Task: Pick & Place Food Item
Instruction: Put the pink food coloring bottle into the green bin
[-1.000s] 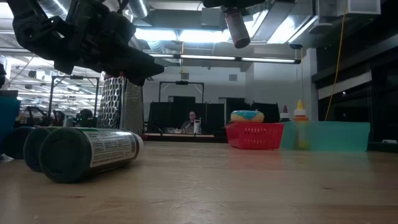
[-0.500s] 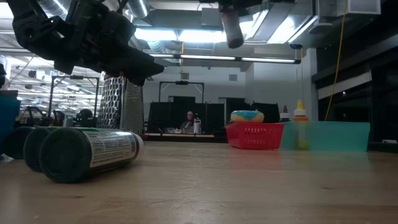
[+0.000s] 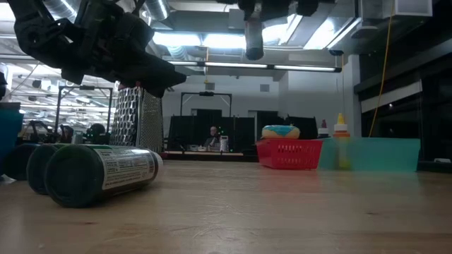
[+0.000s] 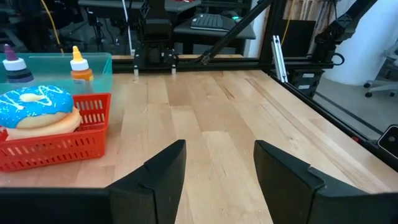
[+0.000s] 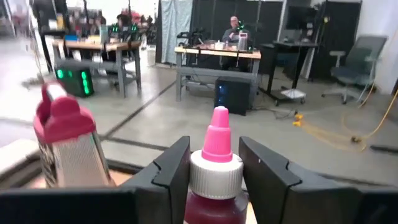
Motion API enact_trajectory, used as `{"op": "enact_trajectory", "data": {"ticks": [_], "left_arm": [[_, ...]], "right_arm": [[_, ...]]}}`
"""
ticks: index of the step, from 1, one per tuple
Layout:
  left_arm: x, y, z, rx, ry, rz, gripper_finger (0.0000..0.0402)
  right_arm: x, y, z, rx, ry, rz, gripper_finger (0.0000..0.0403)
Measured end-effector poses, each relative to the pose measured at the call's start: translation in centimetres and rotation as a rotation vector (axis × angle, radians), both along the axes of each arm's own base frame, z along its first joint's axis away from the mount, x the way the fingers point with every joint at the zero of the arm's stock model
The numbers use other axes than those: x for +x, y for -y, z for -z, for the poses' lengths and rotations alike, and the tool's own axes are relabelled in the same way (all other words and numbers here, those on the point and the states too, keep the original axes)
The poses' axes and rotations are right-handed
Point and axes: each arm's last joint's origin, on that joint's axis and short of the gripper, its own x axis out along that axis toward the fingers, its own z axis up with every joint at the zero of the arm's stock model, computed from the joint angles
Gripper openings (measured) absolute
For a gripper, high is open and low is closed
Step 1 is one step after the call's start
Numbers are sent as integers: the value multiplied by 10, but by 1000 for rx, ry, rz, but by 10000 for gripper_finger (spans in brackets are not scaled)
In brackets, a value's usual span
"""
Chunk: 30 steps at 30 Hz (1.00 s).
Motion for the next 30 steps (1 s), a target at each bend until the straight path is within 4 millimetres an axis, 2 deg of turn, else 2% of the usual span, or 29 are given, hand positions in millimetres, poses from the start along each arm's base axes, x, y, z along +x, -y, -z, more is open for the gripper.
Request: {"op": "enact_trajectory", "data": {"ticks": [5, 13, 19, 22, 24, 30], "left_arm": [[0, 0, 1, -1, -10, 0, 184], [0, 0, 1, -1, -11, -3, 184], [0, 0, 1, -8, -13, -5, 184], [0, 0, 1, -6, -12, -4, 184], [0, 0, 1, -3, -11, -4, 184], [0, 0, 1, -1, -11, -3, 184]], "right_arm": [[4, -6, -2, -34, -145, -32, 130], [0, -28, -5, -93, -90, -50, 130], [0, -34, -3, -91, -80, -62, 130], [3, -34, -1, -112, -147, -63, 130], [4, -30, 0, -129, -212, -54, 130], [8, -15, 0, -112, -262, -35, 130]]}}
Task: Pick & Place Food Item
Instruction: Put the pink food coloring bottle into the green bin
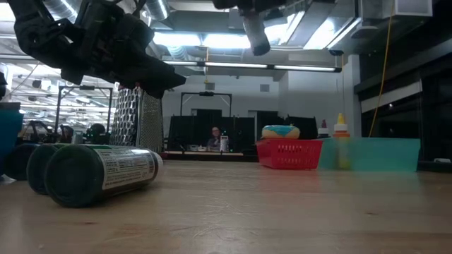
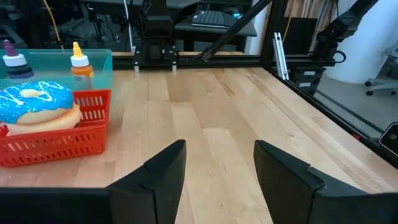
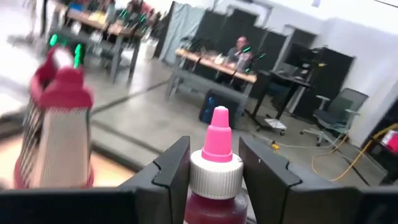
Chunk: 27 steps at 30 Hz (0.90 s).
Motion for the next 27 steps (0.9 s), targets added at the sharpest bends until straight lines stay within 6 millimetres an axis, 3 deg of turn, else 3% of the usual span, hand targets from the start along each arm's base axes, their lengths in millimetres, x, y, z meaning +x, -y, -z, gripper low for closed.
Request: {"op": "enact_trajectory", "data": {"ticks": [4, 14, 27], "left_arm": [[0, 0, 0, 0, -2, 0, 184], [0, 0, 1, -1, -7, 2, 184], [0, 0, 1, -2, -13, 4, 184]], "right_arm": [[2, 4, 2, 48, -102, -36, 130], [7, 11, 8, 241, -162, -132, 130], [25, 31, 7, 505, -33, -253, 130]]}}
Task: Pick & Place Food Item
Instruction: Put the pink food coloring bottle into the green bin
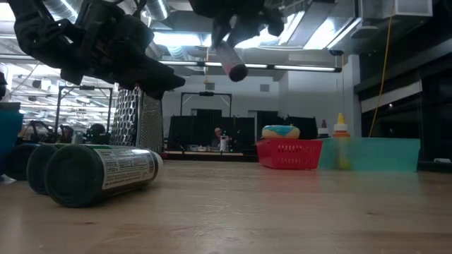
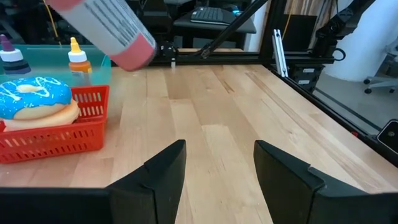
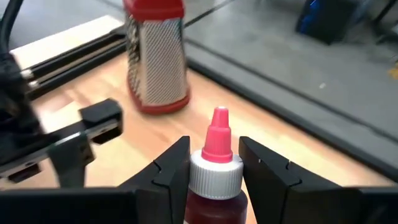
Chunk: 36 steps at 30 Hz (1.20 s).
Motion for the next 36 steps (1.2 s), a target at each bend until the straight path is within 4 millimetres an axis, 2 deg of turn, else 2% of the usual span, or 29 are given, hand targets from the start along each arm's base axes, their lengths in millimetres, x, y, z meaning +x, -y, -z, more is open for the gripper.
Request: {"op": "enact_trajectory", "data": {"ticks": [5, 10, 15, 20, 24, 36], "left_arm": [[0, 0, 2, -3, -18, 0, 184], [-1, 0, 3, -5, -32, 0, 184], [-1, 0, 3, -6, -35, 1, 184], [-1, 0, 4, -8, -41, 3, 184], [-1, 0, 5, -9, -49, 4, 184], [-1, 0, 5, -13, -52, 3, 184]], "right_arm": [[7, -2, 0, 96, 23, -99, 130], [25, -23, -5, 117, 94, -380, 130], [37, -43, -23, -8, 192, -705, 130], [36, -62, -47, -224, 310, -880, 130], [33, -69, -53, -291, 310, -895, 130], [29, -70, -63, -303, 402, -569, 134]]}}
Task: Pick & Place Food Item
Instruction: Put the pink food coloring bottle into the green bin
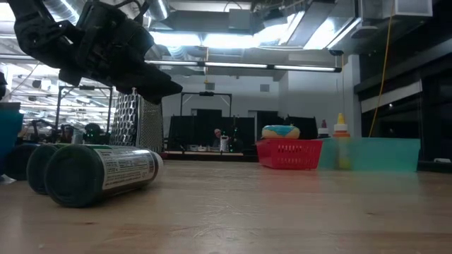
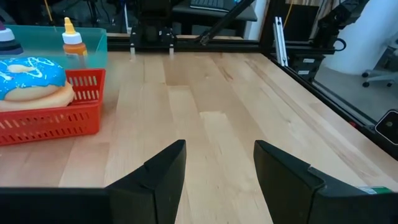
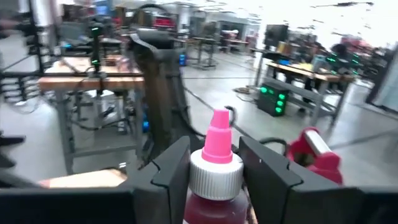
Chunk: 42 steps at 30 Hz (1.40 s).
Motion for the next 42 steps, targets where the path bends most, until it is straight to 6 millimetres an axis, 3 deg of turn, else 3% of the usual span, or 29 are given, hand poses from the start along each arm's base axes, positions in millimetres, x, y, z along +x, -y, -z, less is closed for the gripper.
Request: {"op": "enact_trajectory", "data": {"ticks": [20, 26, 33, 42], "left_arm": [[0, 0, 0, 4, 3, 2, 184], [0, 0, 1, -6, -9, -1, 184], [-1, 0, 4, 4, -36, 2, 184], [-1, 0, 5, -3, -48, 0, 184]], "right_arm": [[1, -3, 2, -21, -27, -126, 148], [-5, -3, 25, -7, -237, 0, 148], [-16, -4, 50, 147, -441, -13, 148], [-42, -28, 73, 412, -710, -74, 148]]}}
